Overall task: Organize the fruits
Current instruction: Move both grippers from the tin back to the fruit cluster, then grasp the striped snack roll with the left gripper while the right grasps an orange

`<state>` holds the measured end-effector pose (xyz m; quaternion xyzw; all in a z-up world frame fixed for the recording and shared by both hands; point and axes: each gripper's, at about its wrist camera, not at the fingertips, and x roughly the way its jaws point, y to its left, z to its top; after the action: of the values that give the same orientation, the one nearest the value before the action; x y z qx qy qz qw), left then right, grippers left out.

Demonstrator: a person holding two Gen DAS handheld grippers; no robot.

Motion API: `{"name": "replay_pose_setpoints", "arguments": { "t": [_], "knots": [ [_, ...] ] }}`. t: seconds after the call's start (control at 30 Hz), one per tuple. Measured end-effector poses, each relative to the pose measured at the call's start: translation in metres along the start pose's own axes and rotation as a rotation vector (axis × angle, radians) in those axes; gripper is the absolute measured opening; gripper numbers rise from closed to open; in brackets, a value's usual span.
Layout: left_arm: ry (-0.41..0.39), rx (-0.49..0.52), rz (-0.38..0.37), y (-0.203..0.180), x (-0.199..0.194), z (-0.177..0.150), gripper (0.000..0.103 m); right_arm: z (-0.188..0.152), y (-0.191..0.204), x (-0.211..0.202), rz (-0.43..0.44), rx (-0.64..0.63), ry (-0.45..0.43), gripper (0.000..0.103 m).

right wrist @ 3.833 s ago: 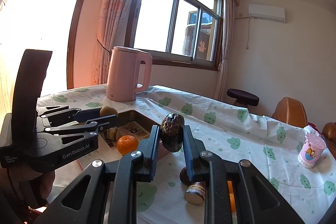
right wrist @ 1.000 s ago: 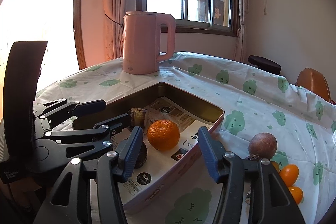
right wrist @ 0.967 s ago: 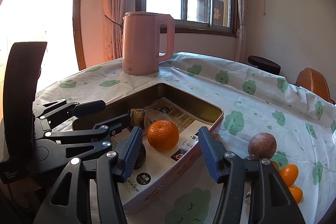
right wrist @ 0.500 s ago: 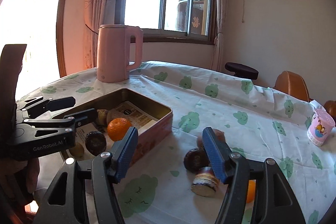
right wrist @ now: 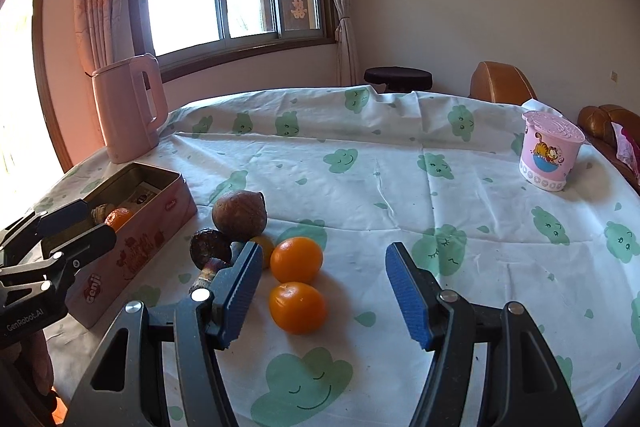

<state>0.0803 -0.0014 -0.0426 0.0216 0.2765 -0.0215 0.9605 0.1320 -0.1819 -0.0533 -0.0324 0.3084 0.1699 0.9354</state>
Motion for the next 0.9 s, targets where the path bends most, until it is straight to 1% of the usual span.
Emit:
{"name": "replay_pose_setpoints", "arguments": {
  "t": [0.13, 0.37, 0.47, 0.53, 0.57, 0.67, 0.7, 0.77, 0.9],
  "knots": [
    [0.017, 0.014, 0.006, -0.009, 0.011, 0.003, 0.068, -0.001, 0.002, 0.008, 0.014, -0.013, 0.050, 0.065],
    [0.047, 0.008, 0.007, -0.008, 0.021, 0.003, 0.068, -0.003, 0.004, 0.022, 0.045, -0.025, 0.126, 0.065],
    [0.053, 0.004, 0.003, -0.009, 0.024, 0.003, 0.068, -0.004, 0.006, 0.029, 0.051, -0.035, 0.165, 0.061],
    [0.054, 0.005, -0.002, -0.011, 0.024, 0.003, 0.068, -0.005, 0.006, 0.035, 0.055, -0.035, 0.193, 0.054],
    [0.055, 0.007, -0.006, -0.012, 0.024, 0.003, 0.068, -0.005, 0.005, 0.036, 0.058, -0.034, 0.202, 0.048],
    [0.065, 0.018, -0.016, -0.016, 0.026, 0.003, 0.068, -0.006, 0.006, 0.038, 0.075, -0.036, 0.213, 0.044],
    [0.068, 0.024, -0.017, -0.018, 0.027, 0.003, 0.068, -0.006, 0.006, 0.038, 0.080, -0.038, 0.215, 0.040],
    [0.073, 0.032, -0.018, -0.021, 0.028, 0.003, 0.068, -0.006, 0.007, 0.038, 0.084, -0.040, 0.217, 0.037],
    [0.079, 0.047, -0.019, -0.026, 0.030, 0.004, 0.068, -0.006, 0.004, 0.035, 0.096, -0.024, 0.200, 0.035]
  ]
}}
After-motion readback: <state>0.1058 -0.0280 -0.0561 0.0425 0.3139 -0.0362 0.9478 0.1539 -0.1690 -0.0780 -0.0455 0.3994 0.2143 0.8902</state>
